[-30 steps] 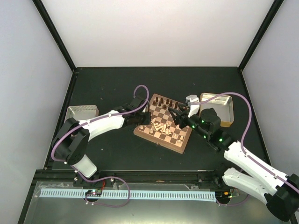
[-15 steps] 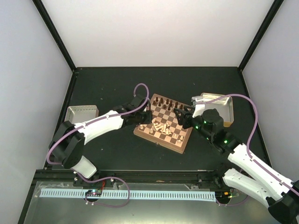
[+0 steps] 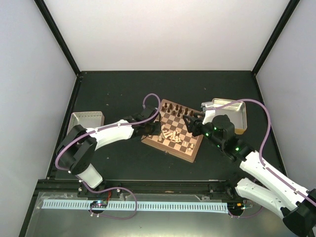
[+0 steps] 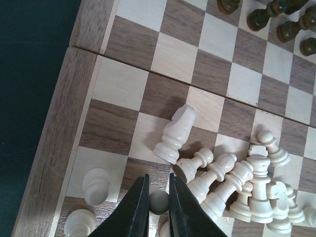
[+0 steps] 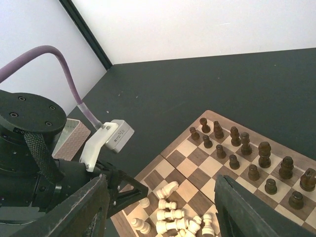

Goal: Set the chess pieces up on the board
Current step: Place the chess piece on the chessboard.

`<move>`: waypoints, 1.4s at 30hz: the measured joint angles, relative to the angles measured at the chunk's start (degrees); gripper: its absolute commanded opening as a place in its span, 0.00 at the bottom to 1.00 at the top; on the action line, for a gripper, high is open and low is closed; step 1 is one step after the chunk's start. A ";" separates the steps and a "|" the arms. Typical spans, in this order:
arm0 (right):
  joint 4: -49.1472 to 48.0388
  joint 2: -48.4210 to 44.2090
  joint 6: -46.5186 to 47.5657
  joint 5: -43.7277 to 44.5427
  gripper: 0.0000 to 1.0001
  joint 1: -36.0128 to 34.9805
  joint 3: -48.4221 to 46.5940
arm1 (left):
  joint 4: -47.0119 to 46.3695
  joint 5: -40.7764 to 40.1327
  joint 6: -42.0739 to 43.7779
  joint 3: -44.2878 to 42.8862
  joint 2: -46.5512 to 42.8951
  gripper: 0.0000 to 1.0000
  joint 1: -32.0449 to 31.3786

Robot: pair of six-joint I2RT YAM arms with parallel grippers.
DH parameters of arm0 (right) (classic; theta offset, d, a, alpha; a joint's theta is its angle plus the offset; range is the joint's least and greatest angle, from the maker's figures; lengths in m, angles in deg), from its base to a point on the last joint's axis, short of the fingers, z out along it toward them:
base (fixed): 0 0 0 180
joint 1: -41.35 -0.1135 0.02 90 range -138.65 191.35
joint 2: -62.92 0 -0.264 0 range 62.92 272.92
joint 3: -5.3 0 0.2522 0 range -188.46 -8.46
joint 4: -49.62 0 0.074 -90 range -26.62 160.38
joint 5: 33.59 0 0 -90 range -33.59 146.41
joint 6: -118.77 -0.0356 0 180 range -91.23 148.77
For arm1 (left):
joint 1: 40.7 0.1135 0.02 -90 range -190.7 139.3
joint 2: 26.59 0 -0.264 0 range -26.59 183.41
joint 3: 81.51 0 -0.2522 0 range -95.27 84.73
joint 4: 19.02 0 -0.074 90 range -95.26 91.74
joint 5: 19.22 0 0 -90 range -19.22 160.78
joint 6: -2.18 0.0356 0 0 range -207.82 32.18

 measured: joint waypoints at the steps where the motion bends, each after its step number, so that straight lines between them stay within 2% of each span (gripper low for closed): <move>1: 0.00 0.15 0.00 -0.07 0.60 0.00 0.00 | -0.31 -0.31 0.04 0.20 0.17 0.05 -0.11; 14: -0.42 0.37 0.02 -1.22 0.60 0.00 0.00 | -2.23 -3.39 1.70 0.48 2.12 0.06 -0.98; 18: -0.42 0.37 0.04 -1.22 0.61 0.00 0.00 | -2.78 -3.72 1.73 0.50 2.40 0.12 -1.11; 21: -0.39 0.33 0.02 -1.27 0.61 0.00 0.00 | -2.73 -3.72 1.90 0.50 2.40 0.22 -1.18; 27: -0.33 -0.37 0.00 -1.42 0.61 0.00 0.00 | -2.45 -3.91 1.97 0.50 2.25 0.29 -1.64; 37: 0.33 -1.97 -0.17 -1.33 0.61 0.00 -0.02 | -0.74 -4.20 1.99 0.61 -2.75 0.28 -2.29; 42: 5.51 -0.70 -1.55 0.37 0.60 0.02 -2.69 | 1.09 -5.99 2.47 0.72 -7.28 0.30 -2.29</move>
